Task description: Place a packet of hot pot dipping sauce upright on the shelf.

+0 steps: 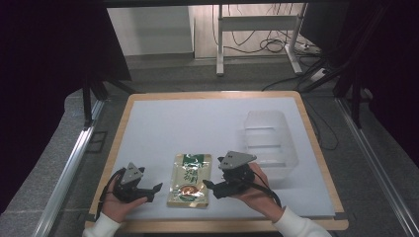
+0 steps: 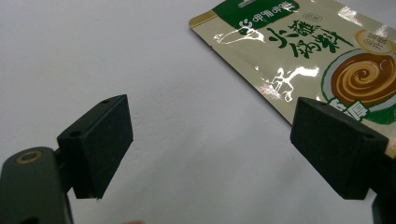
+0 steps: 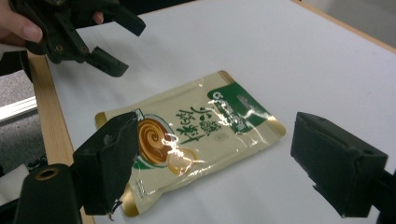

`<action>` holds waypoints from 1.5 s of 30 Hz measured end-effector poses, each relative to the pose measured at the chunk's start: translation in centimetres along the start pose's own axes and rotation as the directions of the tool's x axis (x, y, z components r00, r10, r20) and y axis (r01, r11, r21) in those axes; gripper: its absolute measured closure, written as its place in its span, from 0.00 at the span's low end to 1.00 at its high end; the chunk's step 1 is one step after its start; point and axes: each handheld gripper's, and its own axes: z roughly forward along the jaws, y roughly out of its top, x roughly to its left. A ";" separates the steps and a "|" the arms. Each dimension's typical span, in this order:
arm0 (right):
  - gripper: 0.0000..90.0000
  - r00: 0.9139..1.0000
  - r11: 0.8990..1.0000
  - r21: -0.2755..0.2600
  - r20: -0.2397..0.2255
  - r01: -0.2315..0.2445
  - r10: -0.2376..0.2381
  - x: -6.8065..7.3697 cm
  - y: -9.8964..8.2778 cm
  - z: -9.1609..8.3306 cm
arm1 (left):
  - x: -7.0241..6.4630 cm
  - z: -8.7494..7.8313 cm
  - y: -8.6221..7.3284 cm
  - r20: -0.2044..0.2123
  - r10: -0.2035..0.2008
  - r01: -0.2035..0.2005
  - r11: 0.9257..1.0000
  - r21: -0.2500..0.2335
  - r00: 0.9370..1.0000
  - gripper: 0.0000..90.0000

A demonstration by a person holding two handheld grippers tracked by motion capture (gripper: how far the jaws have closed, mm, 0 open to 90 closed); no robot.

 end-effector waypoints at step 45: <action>0.21 0.997 0.994 0.098 -0.054 -0.055 0.060 -5.8 6.8 5.2 | 0.2 -0.1 -0.1 0.000 -0.003 0.003 1.000 -0.008 1.000 0.15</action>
